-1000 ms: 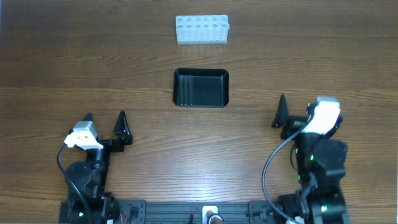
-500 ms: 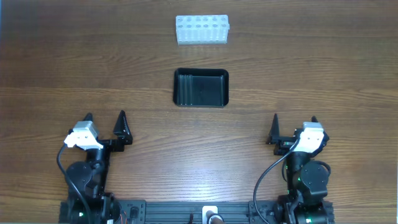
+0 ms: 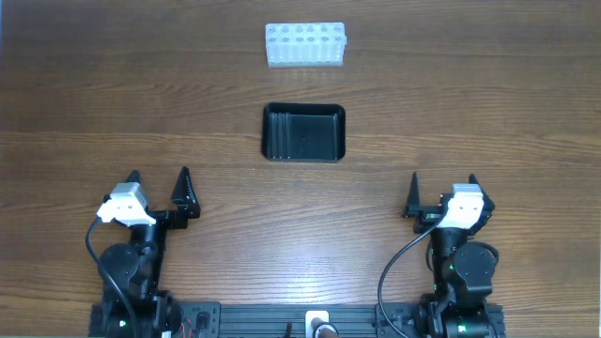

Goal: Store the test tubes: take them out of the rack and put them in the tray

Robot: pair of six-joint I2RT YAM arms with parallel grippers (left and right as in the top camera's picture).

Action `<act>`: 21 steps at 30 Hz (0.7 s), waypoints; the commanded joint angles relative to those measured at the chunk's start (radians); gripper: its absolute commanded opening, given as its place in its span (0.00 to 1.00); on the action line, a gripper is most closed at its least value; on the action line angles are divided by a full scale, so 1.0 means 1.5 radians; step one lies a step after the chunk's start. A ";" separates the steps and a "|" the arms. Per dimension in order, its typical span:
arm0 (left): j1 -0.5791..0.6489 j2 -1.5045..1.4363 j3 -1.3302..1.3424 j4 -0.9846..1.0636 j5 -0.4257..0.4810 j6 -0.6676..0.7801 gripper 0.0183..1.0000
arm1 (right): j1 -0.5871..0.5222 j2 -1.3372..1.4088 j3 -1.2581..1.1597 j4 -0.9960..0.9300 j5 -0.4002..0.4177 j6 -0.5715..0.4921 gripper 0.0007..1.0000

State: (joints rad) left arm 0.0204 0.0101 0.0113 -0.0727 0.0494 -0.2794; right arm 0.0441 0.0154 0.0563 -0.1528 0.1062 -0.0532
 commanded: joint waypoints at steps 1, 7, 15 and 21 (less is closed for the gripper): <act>0.004 -0.003 -0.004 -0.002 0.004 0.007 1.00 | -0.008 -0.007 -0.034 0.060 -0.010 -0.003 0.99; 0.004 -0.003 -0.004 -0.002 0.004 0.007 1.00 | -0.022 -0.007 -0.035 0.059 -0.011 0.010 0.99; 0.004 -0.003 -0.004 -0.002 0.004 0.007 1.00 | -0.022 -0.007 -0.035 0.057 -0.011 0.010 0.99; 0.004 -0.003 -0.004 -0.002 0.004 0.007 1.00 | -0.021 -0.007 -0.035 0.058 -0.006 0.028 0.99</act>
State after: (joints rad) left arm 0.0204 0.0101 0.0113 -0.0727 0.0494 -0.2790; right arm 0.0200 0.0154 0.0147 -0.0666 0.1024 -0.0406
